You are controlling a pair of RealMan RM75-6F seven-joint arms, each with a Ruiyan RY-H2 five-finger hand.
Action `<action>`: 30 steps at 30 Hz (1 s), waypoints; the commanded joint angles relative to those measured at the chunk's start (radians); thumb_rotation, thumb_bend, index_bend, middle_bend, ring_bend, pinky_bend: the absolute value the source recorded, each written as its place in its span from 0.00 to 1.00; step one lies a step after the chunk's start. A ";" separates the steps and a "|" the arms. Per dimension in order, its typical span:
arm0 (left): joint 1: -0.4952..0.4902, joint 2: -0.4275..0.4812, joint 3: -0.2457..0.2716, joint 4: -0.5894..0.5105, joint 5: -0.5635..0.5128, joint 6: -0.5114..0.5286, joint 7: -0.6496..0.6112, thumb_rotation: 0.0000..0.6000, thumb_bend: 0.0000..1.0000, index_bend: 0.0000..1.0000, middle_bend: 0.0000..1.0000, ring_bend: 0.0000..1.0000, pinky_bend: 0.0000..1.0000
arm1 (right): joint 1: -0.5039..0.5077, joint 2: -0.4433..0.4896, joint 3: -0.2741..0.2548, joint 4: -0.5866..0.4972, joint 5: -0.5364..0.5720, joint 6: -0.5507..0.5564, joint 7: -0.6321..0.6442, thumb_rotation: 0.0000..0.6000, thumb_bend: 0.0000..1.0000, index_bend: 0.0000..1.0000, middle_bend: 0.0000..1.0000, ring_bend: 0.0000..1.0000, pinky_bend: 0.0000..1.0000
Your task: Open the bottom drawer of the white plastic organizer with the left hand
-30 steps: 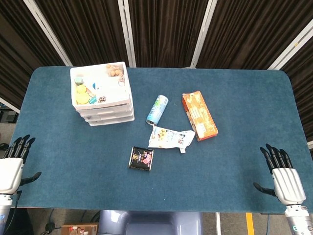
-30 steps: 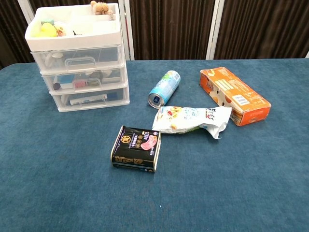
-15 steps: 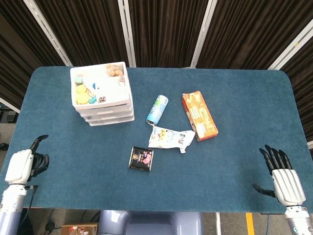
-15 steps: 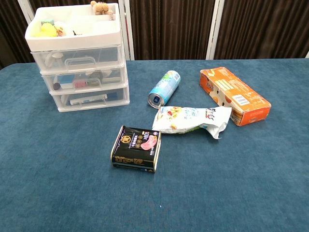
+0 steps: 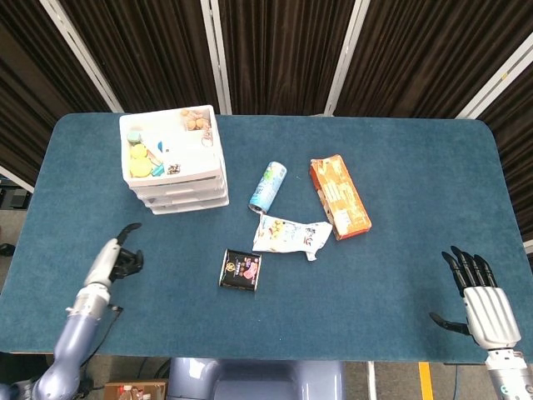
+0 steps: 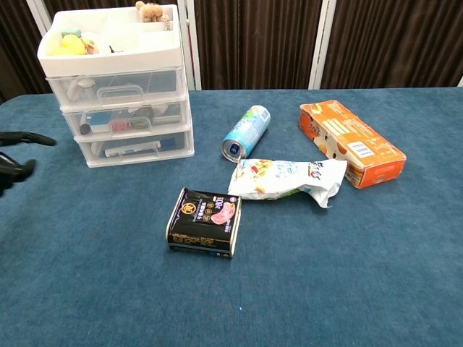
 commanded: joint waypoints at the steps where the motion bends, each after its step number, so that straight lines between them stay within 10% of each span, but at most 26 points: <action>1: -0.079 -0.079 -0.044 0.058 -0.126 -0.056 0.004 1.00 0.66 0.11 1.00 0.98 0.97 | 0.001 0.002 0.000 -0.002 0.001 -0.002 0.004 1.00 0.10 0.00 0.00 0.00 0.01; 30: -0.284 -0.393 -0.195 0.408 -0.380 -0.059 -0.060 1.00 0.67 0.08 0.99 0.99 0.97 | 0.016 0.015 0.003 -0.015 0.018 -0.036 0.057 1.00 0.10 0.00 0.00 0.00 0.01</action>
